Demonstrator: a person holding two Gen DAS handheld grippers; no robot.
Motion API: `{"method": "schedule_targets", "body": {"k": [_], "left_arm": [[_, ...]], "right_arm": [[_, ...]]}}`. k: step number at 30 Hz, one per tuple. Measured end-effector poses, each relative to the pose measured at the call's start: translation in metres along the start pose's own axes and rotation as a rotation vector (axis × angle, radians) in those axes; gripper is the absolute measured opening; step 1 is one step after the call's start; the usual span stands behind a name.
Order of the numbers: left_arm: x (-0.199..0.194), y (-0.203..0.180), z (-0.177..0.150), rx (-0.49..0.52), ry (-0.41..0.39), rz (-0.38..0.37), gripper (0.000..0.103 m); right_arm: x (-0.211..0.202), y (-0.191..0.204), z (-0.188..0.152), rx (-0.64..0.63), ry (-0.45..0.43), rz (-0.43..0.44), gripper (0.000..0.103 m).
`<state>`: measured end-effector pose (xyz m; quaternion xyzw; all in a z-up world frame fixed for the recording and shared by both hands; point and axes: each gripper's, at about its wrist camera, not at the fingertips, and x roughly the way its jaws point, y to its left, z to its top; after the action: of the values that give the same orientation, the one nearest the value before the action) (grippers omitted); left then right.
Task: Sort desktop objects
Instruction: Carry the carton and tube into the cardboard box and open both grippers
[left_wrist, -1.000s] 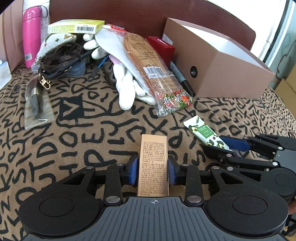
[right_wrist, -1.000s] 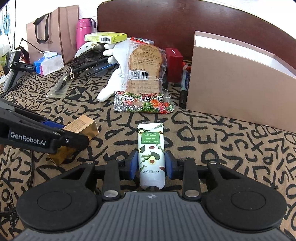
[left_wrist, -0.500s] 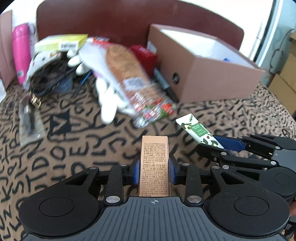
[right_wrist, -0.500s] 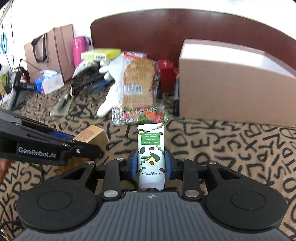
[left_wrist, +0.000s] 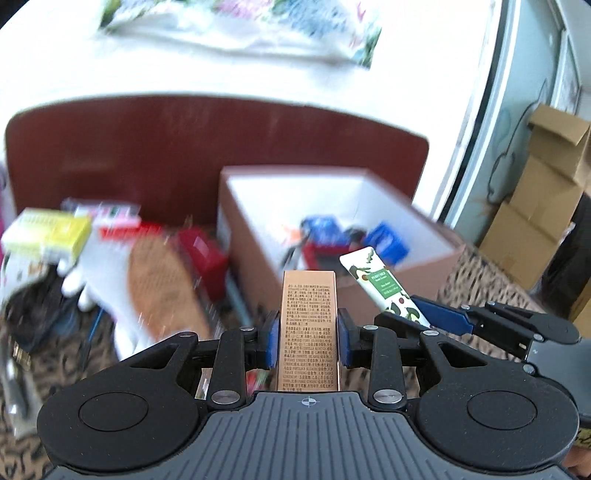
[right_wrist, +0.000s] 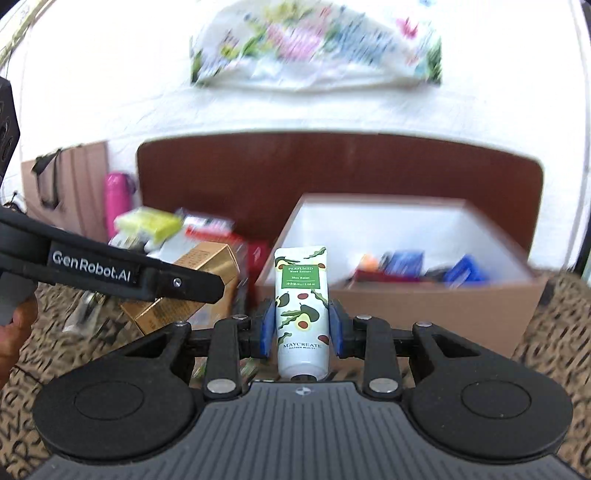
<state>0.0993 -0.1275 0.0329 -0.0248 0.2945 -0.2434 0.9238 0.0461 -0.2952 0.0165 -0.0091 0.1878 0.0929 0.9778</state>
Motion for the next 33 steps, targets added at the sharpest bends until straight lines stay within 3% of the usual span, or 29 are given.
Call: {"method": "schedule_targets", "body": {"k": [7, 12, 22, 33], "left_arm": [[0.03, -0.01, 0.049, -0.028, -0.039, -0.005, 0.03], [0.069, -0.011, 0.075, -0.033, -0.033, 0.019, 0.03], [0.163, 0.003, 0.092, -0.035, 0.096, 0.072, 0.03], [0.21, 0.017, 0.1, -0.034, 0.156, 0.094, 0.03]], "right_arm": [[0.015, -0.036, 0.037, -0.027, -0.07, -0.098, 0.034], [0.046, -0.072, 0.055, 0.009, -0.059, -0.156, 0.034], [0.148, -0.129, 0.066, 0.025, 0.202, -0.21, 0.034], [0.217, -0.152, 0.083, 0.044, 0.376, -0.236, 0.034]]}}
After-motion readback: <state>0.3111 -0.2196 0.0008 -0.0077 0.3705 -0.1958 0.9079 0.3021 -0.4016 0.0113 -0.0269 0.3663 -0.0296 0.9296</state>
